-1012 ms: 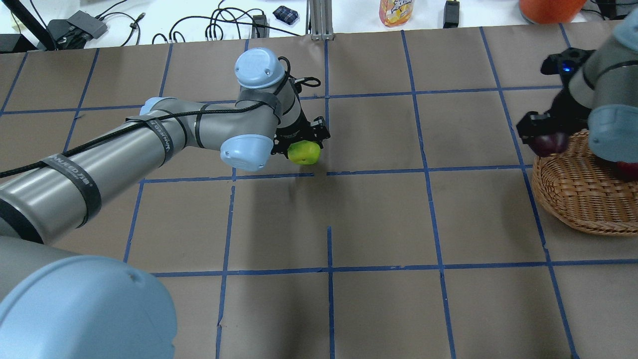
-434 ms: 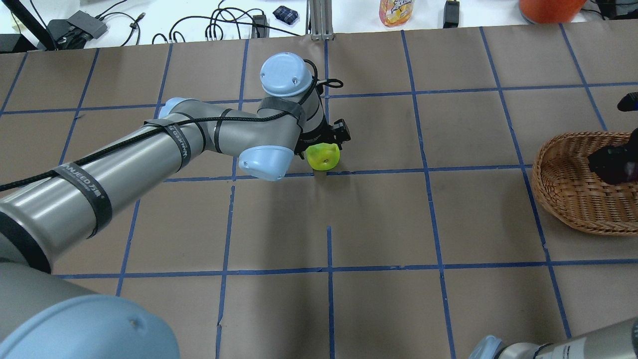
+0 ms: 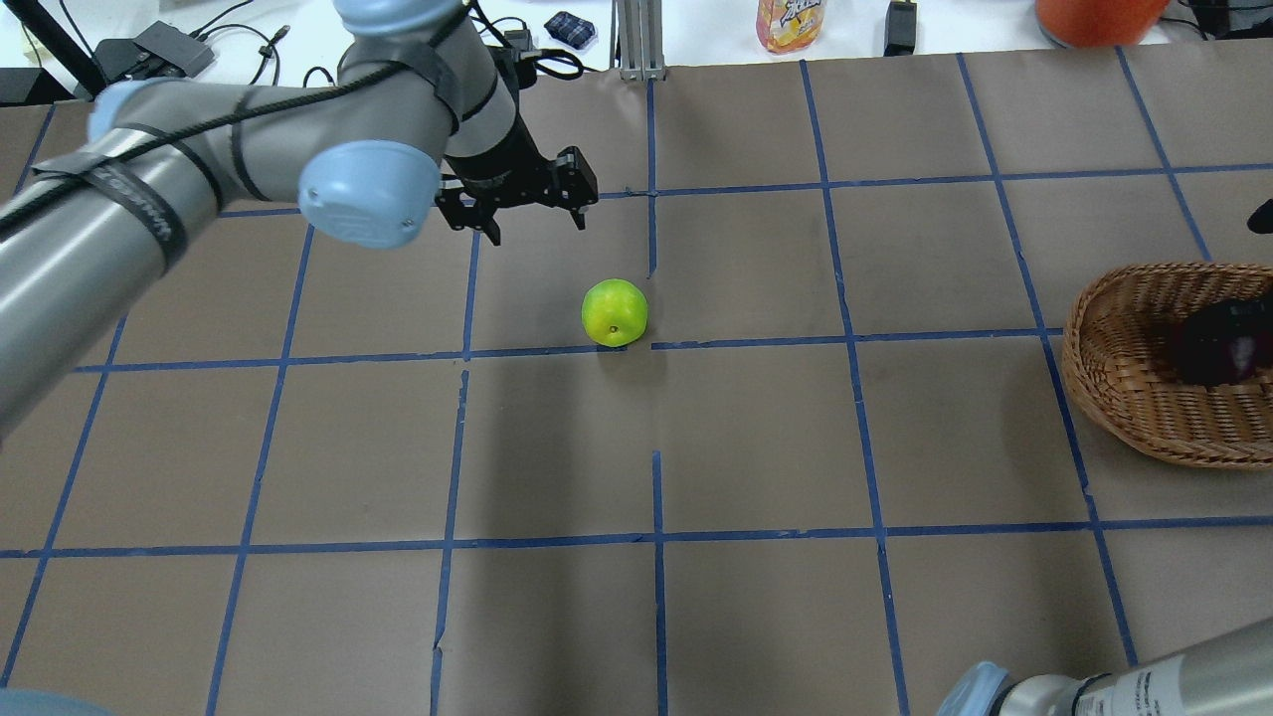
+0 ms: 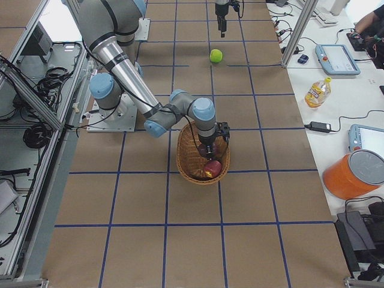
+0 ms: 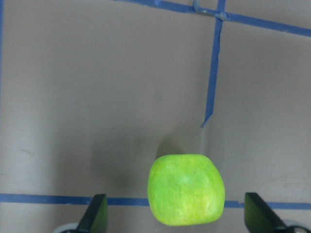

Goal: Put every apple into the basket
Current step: 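Release the green apple at center and raise the left gripper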

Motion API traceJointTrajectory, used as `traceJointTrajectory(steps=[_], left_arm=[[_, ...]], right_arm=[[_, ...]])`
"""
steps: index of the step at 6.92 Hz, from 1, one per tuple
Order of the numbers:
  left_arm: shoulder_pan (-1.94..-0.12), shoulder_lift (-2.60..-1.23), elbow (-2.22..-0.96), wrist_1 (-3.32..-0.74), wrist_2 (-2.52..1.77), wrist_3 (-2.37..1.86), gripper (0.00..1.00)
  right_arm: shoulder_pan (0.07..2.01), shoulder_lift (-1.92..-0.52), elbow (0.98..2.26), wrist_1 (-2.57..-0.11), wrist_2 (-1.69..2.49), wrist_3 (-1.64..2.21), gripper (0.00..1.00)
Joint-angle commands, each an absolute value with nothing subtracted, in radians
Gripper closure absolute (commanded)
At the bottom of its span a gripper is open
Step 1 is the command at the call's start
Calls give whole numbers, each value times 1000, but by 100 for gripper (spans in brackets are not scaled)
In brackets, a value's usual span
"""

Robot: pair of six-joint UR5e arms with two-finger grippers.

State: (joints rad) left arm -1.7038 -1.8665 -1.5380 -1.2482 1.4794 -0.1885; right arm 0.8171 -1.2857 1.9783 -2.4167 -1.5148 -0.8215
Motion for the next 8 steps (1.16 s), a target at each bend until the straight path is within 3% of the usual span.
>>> traceJointTrajectory(steps=[1,2,5,7,8], left_arm=[[-1602,-1682,-1503,-1615,1591,-50,0],[-1591,-1605,-1496,-1690,1597,-46,0],[-1580,-1623,-1511,-1536,1577,-11,0],[-1571,-1609,-1506,-1536,1583,-3,0],[-1569,-1617,-1488,-1534,1572,-2,0]], right_arm=[[831,-1377,1973,-2323,-1513,-807,0],[897,-1426,1973,-2295,-1505,-749,0],[1241,-1537,1971,-2116,-1513,-331,0],[1513,-1491,1926,-2129,-1462,64,0],[1631,-1403,1831,-2132,-1395,203,0]])
